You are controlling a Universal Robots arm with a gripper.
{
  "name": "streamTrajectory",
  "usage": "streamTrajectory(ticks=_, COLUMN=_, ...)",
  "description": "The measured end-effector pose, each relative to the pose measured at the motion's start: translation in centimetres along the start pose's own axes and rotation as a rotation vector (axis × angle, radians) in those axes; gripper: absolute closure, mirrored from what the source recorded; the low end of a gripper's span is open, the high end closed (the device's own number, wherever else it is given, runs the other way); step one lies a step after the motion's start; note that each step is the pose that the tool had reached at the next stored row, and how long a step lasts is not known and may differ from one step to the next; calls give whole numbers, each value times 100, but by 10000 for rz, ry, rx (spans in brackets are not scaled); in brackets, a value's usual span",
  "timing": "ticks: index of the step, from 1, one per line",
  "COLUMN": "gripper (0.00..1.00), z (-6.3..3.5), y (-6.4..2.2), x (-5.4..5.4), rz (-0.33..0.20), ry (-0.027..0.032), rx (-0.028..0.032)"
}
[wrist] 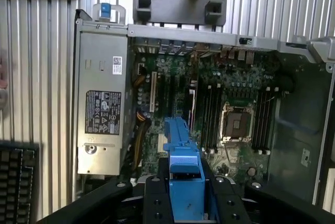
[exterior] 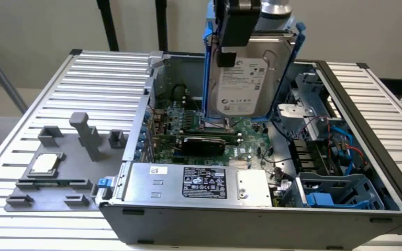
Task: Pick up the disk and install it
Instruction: 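Pick up the disk, then insert the disk into the insertion slot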
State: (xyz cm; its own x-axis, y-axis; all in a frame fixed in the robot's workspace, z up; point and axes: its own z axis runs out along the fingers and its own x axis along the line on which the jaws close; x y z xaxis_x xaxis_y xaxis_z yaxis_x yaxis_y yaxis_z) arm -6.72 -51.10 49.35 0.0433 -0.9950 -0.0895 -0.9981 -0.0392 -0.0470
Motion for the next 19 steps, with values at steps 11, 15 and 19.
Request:
streamTrajectory(ticks=11, gripper=100, z=26, y=-393, x=223, rz=-2, ry=0, rx=31)
streamTrajectory(ticks=15, gripper=100, z=37, y=-531, x=308, rz=-2, ry=0, rx=31)
streamTrajectory(ticks=19, gripper=100, z=48, y=-656, x=401, rz=-2, ry=0, rx=31)
